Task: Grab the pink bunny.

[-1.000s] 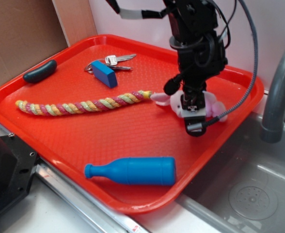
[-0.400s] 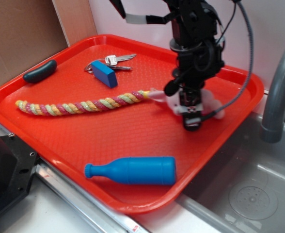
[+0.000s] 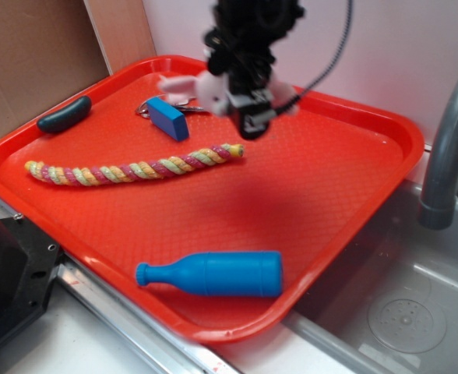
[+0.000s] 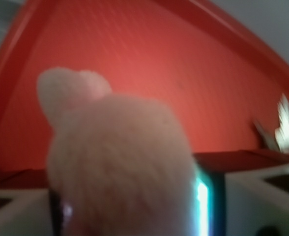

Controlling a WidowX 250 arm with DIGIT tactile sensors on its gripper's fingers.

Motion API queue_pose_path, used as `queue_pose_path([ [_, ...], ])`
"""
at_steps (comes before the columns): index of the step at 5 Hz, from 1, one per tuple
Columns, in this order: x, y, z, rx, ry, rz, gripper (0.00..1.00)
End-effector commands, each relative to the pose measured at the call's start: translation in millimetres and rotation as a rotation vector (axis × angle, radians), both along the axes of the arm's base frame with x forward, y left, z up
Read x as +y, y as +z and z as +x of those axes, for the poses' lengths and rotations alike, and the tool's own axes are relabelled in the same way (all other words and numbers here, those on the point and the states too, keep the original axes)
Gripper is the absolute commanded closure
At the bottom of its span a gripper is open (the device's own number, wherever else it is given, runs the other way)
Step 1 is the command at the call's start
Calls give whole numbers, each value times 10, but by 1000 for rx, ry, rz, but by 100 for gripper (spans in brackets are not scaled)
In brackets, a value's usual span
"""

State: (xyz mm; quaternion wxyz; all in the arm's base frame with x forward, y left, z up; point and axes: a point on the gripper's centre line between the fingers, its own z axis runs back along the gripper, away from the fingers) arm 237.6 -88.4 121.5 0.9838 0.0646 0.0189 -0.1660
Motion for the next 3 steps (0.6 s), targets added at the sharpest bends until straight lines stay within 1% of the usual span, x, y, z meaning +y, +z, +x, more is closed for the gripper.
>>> queue_pose_path([
  [1,346,725,-598,-70,294,-101,100],
  [2,414,754,-772,-115,371,-102,100],
  [3,391,726,-740,-113,391,-64,100],
])
